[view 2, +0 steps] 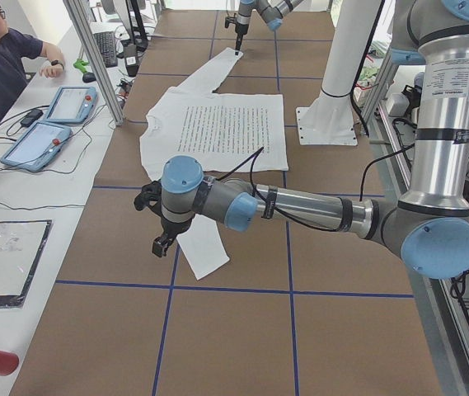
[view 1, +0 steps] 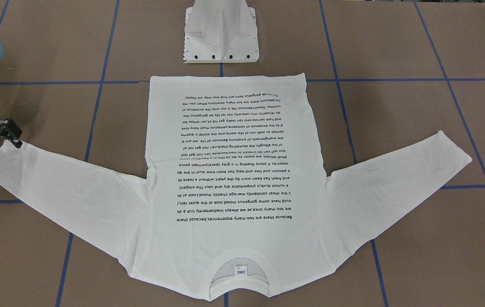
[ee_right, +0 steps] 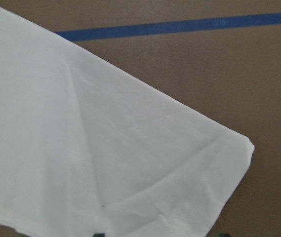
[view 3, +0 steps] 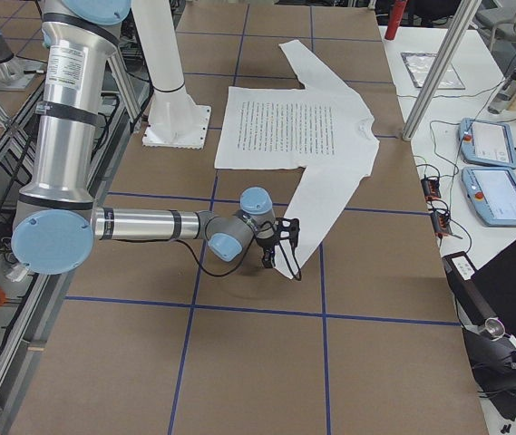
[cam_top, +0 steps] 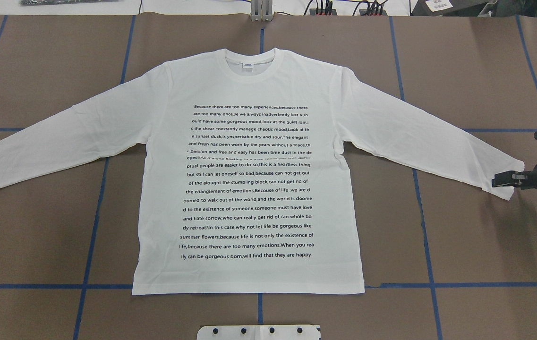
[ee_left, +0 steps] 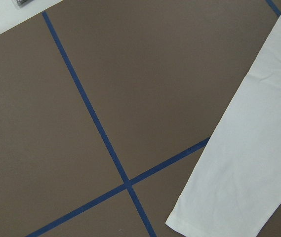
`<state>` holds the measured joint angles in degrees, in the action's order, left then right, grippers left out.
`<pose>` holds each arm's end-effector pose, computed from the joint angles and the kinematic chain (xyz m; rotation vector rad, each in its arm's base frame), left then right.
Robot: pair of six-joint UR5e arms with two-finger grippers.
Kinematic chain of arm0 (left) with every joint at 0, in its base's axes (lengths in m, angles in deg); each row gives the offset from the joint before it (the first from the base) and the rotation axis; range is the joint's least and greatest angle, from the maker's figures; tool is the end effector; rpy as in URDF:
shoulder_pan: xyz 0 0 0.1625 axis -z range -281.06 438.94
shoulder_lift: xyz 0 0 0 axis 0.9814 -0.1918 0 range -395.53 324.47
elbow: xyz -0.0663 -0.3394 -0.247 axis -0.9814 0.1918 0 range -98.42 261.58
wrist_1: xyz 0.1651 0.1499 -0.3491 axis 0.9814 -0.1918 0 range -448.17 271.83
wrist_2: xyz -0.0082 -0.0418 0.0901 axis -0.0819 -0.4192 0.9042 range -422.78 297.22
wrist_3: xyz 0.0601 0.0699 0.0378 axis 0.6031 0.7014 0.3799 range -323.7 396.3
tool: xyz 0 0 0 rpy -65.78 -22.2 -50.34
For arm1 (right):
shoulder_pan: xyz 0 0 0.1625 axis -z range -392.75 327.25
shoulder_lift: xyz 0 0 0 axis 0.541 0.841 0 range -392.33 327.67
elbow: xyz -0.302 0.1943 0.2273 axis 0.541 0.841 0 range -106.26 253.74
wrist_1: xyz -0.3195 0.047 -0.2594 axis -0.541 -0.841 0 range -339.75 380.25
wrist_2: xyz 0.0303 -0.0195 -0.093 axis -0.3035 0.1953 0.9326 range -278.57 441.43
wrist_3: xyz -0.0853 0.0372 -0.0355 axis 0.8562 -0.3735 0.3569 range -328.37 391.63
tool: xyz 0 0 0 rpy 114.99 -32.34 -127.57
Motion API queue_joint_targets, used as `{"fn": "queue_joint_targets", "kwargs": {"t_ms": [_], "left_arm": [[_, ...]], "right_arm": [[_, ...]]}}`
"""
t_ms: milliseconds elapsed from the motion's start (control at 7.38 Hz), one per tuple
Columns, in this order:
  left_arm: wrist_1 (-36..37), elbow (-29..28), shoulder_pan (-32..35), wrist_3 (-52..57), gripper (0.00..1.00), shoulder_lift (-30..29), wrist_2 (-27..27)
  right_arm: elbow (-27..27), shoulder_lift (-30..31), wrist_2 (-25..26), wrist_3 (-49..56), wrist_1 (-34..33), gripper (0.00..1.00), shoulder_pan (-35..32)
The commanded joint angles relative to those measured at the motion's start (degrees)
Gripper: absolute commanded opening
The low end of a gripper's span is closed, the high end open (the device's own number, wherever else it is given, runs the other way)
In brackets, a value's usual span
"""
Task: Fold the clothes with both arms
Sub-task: 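Grasp the cuff of the sleeve nearest the right gripper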
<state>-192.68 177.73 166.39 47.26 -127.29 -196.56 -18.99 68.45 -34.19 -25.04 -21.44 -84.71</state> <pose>-0.0411 -0.5234 0.5619 0.4284 0.7286 0.3710 -0.2019 -0.4044 0.6390 0.1528 -0.7983 0.1501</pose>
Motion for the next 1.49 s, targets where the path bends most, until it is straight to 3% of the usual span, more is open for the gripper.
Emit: {"fn": "queue_joint_targets", "kwargs": {"t_ms": [0, 136, 407, 1085, 1220, 1356], "left_arm": [[0.0, 0.0, 0.0, 0.02, 1.0, 0.0, -0.08], [0.0, 0.0, -0.09, 0.02, 1.0, 0.0, -0.08], [0.0, -0.09, 0.0, 0.02, 1.0, 0.17, -1.3], [0.0, 0.0, 0.0, 0.02, 1.0, 0.18, -1.66], [0.0, -0.09, 0.0, 0.02, 1.0, 0.18, -1.66], [0.0, 0.0, 0.0, 0.02, 1.0, 0.18, -1.66]], "right_arm": [[0.26, 0.74, 0.13, -0.01, 0.04, 0.77, 0.45], [0.35, 0.83, 0.04, -0.01, 0.04, 0.65, 0.63], [0.26, 0.74, 0.04, -3.16, 0.04, 0.0, 0.8], [-5.79, 0.22, -0.93, -2.65, -1.1, 0.0, -1.72], [-9.72, -0.4, -1.01, -2.3, -5.46, 0.0, -2.61], [-13.93, -5.1, -1.01, -2.21, -12.72, 0.0, -4.71]]}}
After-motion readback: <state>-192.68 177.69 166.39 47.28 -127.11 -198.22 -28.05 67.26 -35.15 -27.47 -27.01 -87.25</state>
